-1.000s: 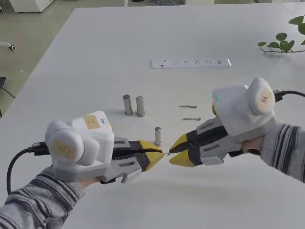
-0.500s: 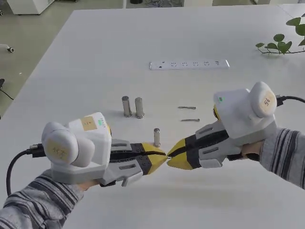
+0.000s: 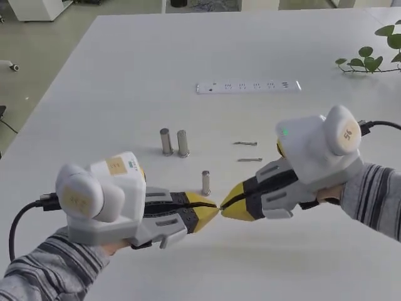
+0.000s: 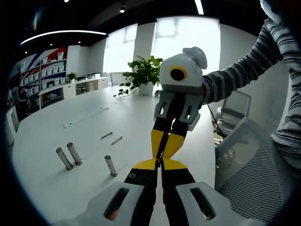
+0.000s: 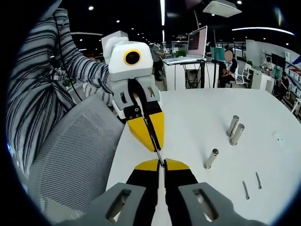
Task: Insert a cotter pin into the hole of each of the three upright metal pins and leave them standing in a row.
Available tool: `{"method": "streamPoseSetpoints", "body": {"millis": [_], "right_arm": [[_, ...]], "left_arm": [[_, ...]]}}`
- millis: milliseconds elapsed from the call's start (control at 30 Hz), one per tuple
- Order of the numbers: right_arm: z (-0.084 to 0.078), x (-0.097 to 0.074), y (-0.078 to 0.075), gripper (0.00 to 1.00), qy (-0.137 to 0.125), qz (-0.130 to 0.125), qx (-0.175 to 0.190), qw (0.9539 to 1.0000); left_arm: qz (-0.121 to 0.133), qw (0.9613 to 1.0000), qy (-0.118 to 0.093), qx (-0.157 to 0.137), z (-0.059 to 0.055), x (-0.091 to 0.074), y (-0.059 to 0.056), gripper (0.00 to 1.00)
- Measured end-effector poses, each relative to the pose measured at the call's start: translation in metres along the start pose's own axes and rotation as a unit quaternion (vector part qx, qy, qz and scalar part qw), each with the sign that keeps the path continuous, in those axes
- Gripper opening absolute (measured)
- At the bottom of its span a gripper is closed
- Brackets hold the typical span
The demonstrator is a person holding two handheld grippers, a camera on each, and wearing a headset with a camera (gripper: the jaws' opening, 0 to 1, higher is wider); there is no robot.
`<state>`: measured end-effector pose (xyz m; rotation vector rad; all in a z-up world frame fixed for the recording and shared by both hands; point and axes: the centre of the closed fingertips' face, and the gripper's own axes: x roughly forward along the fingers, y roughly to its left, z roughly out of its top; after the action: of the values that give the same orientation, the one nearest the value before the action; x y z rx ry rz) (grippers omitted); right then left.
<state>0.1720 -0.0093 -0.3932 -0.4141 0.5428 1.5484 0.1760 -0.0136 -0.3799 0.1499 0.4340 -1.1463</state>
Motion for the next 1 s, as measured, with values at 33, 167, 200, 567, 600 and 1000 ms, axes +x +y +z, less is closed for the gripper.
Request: {"method": "streamPoseSetpoints", "body": {"millis": [33, 167, 200, 567, 600, 1000], "right_arm": [[-0.001, 0.0, 0.001, 0.0, 0.004, 0.002, -0.011, 0.9999], [-0.007, 0.002, 0.002, 0.0, 0.024, 0.01, -0.042, 0.9988], [-0.009, 0.002, 0.001, 0.0, 0.031, 0.008, -0.051, 0.9982], [-0.022, -0.004, -0.019, 0.0, 0.061, -0.02, -0.056, 0.9963], [-0.024, -0.004, -0.022, 0.0, 0.066, -0.023, -0.056, 0.996], [-0.049, -0.008, -0.057, 0.0, 0.13, -0.069, -0.025, 0.9888]], "left_arm": [[0.0, 1.0, 0.002, 0.0, -0.001, 0.001, 0.0, 0.0], [0.006, 1.0, 0.007, 0.002, -0.004, 0.002, 0.001, 0.01], [0.007, 0.9999, 0.008, 0.003, -0.005, 0.002, 0.001, 0.01], [0.044, 0.9989, 0.014, -0.01, -0.016, -0.001, 0.015, 0.1], [0.05, 0.9986, 0.017, -0.006, -0.018, 0.0, 0.017, 0.11], [0.144, 0.9888, 0.012, -0.04, -0.036, 0.012, 0.044, 0.14]]}}
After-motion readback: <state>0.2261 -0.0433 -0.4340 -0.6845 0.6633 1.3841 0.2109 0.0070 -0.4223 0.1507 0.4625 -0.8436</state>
